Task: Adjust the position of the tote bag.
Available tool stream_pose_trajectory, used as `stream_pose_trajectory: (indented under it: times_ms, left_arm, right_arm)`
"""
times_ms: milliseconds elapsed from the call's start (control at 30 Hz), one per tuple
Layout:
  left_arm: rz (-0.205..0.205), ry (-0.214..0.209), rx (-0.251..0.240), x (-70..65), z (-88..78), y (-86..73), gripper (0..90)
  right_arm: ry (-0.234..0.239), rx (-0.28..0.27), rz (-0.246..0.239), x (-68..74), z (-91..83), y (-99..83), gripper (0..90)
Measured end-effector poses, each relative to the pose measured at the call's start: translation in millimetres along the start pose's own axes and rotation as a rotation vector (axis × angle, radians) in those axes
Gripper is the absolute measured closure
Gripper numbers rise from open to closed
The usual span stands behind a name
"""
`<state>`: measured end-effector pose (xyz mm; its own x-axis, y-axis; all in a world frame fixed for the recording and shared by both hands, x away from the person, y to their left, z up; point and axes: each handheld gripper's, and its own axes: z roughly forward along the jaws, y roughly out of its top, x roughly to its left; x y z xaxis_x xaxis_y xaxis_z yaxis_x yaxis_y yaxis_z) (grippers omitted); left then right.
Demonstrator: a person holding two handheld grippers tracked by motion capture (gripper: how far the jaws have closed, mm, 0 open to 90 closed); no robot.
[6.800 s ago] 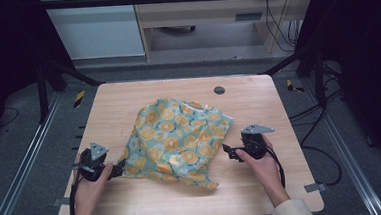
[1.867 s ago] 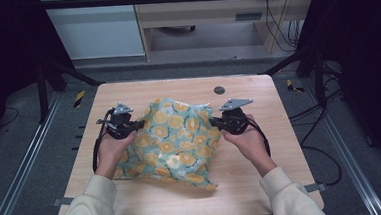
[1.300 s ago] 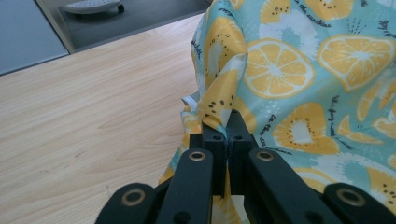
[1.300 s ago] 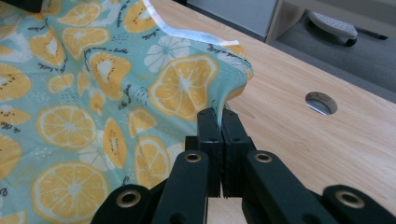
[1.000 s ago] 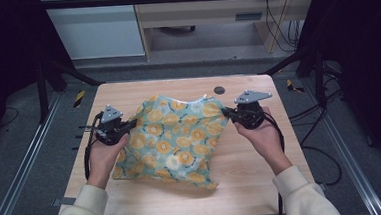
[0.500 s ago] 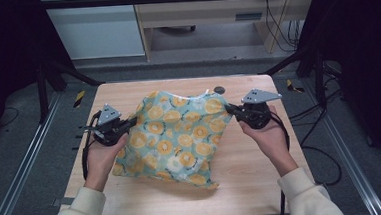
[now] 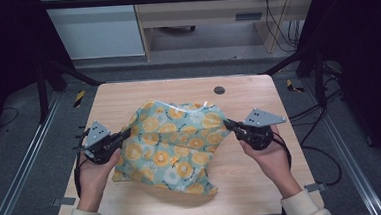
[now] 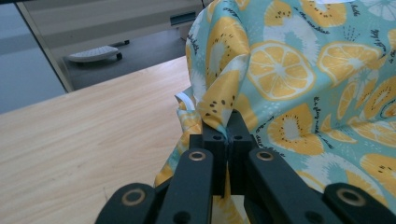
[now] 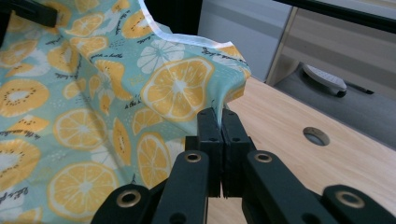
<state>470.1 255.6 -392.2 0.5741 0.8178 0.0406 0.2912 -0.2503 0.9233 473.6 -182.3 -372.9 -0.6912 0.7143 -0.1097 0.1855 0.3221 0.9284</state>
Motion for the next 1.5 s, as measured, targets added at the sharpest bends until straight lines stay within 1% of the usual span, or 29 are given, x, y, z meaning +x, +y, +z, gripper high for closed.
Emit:
stream_pose_trajectory:
  times_ms: [133, 233, 333, 433, 500, 567, 600, 633, 667, 733, 800, 833, 933, 1033, 1067, 1133, 1167, 1200, 1233, 1367, 1500]
  left_arm:
    - [-0.011, -0.001, -0.004, -0.7, -2.3, -8.4, 90.0]
    - [-0.007, -0.003, -0.003, -2.3, -4.6, -10.4, 90.0]
    - [0.009, -0.008, -0.002, -7.3, -8.3, -14.8, 90.0]
    - [0.040, -0.005, 0.006, -13.6, -13.7, -21.3, 90.0]
    - [0.035, -0.013, 0.007, -18.5, -19.8, -27.7, 90.0]
    - [0.033, -0.014, 0.006, -19.7, -21.6, -29.0, 90.0]
    - [0.037, -0.015, 0.005, -21.9, -25.7, -31.1, 90.0]
    - [0.037, -0.015, 0.005, -21.9, -25.7, -31.1, 90.0]
    - [0.055, -0.013, 0.011, -24.6, -29.9, -33.6, 90.0]
    - [0.058, -0.015, 0.011, -26.0, -31.7, -35.5, 90.0]
    - [0.075, -0.026, 0.026, -28.4, -36.5, -41.6, 90.0]
    - [0.075, -0.026, 0.026, -28.4, -36.5, -41.6, 90.0]
    - [0.075, -0.043, 0.033, -29.4, -42.0, -47.0, 90.0]
    - [0.086, -0.051, 0.044, -30.0, -42.9, -49.7, 89.9]
    - [0.087, -0.060, 0.051, -30.4, -43.1, -52.2, 89.9]
    - [0.095, -0.089, 0.076, -31.4, -42.5, -58.9, 89.8]
    - [0.095, -0.089, 0.076, -31.4, -42.5, -58.9, 89.8]
    - [0.103, -0.099, 0.083, -32.1, -41.8, -61.0, 89.8]
    - [0.119, -0.108, 0.093, -33.3, -40.8, -63.2, 89.8]
    - [0.145, -0.128, 0.106, -36.5, -40.9, -66.7, 89.8]
    - [0.150, -0.136, 0.109, -37.2, -43.1, -68.1, 89.8]
  right_arm:
    - [0.013, -0.006, 0.005, 6.4, -0.8, -7.6, 89.5]
    - [0.016, -0.007, 0.003, 9.2, -2.9, -10.6, 89.5]
    - [0.024, -0.013, 0.008, 11.4, -7.8, -14.8, 89.5]
    - [0.038, -0.025, 0.028, 14.6, -14.0, -20.4, 89.5]
    - [0.041, -0.039, 0.041, 18.4, -19.0, -25.3, 89.5]
    - [0.043, -0.040, 0.039, 19.4, -19.9, -26.7, 89.5]
    - [0.044, -0.043, 0.041, 20.8, -21.3, -28.9, 89.5]
    - [0.044, -0.043, 0.041, 20.8, -21.3, -28.9, 89.5]
    - [0.048, -0.043, 0.042, 22.5, -22.4, -30.3, 89.5]
    - [0.050, -0.042, 0.039, 23.2, -22.8, -30.9, 89.5]
    - [0.060, -0.041, 0.031, 26.6, -24.8, -33.3, 89.5]
    - [0.060, -0.041, 0.031, 26.6, -24.8, -33.3, 89.5]
    - [0.076, -0.039, 0.028, 30.4, -26.9, -36.4, 89.5]
    - [0.085, -0.037, 0.028, 32.5, -28.7, -38.6, 89.5]
    - [0.097, -0.031, 0.027, 34.8, -30.7, -42.5, 89.4]
    - [0.105, -0.023, 0.024, 36.2, -32.4, -45.9, 89.4]
    - [0.105, -0.023, 0.024, 36.2, -32.4, -45.9, 89.4]
    - [0.110, -0.019, 0.021, 36.8, -33.4, -47.6, 89.5]
    - [0.116, -0.014, 0.022, 37.6, -35.5, -50.5, 89.4]
    - [0.122, -0.014, 0.025, 38.6, -38.6, -54.3, 89.4]
    - [0.135, -0.013, 0.018, 41.0, -41.4, -57.2, 89.4]
